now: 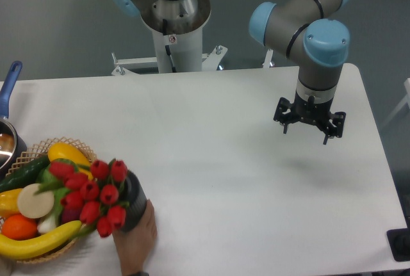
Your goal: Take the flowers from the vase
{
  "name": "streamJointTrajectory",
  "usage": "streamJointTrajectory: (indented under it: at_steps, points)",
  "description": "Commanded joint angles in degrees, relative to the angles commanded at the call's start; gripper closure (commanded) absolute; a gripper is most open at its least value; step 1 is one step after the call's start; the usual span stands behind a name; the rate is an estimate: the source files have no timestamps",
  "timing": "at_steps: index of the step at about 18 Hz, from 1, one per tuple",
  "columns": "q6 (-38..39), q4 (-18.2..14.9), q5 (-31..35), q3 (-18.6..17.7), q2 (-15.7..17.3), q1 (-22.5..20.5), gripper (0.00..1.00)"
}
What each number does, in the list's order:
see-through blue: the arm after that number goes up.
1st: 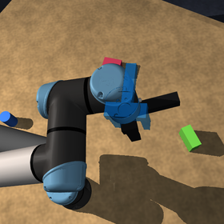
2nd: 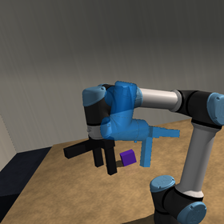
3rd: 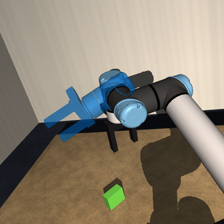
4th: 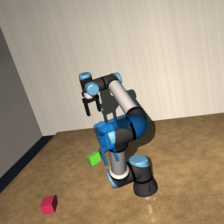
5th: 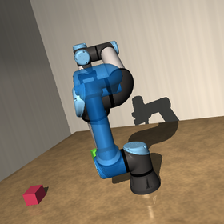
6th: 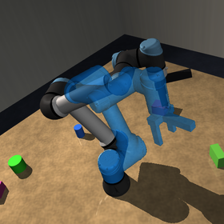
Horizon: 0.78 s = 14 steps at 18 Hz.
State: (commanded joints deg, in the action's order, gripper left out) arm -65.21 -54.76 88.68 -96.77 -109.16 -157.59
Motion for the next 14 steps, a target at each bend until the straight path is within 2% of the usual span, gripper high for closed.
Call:
streamJointTrajectory:
  at_steps: [10,12,14]
  points:
    - [0.52,0.09,-0.35,-0.52,0.09,0.00,0.00]
    - [2.97,3.32,-0.61,-2.53,0.17,0.09,0.00]
    - [3.77,10.60,-1.92,-6.48,0.53,0.18,0.00]
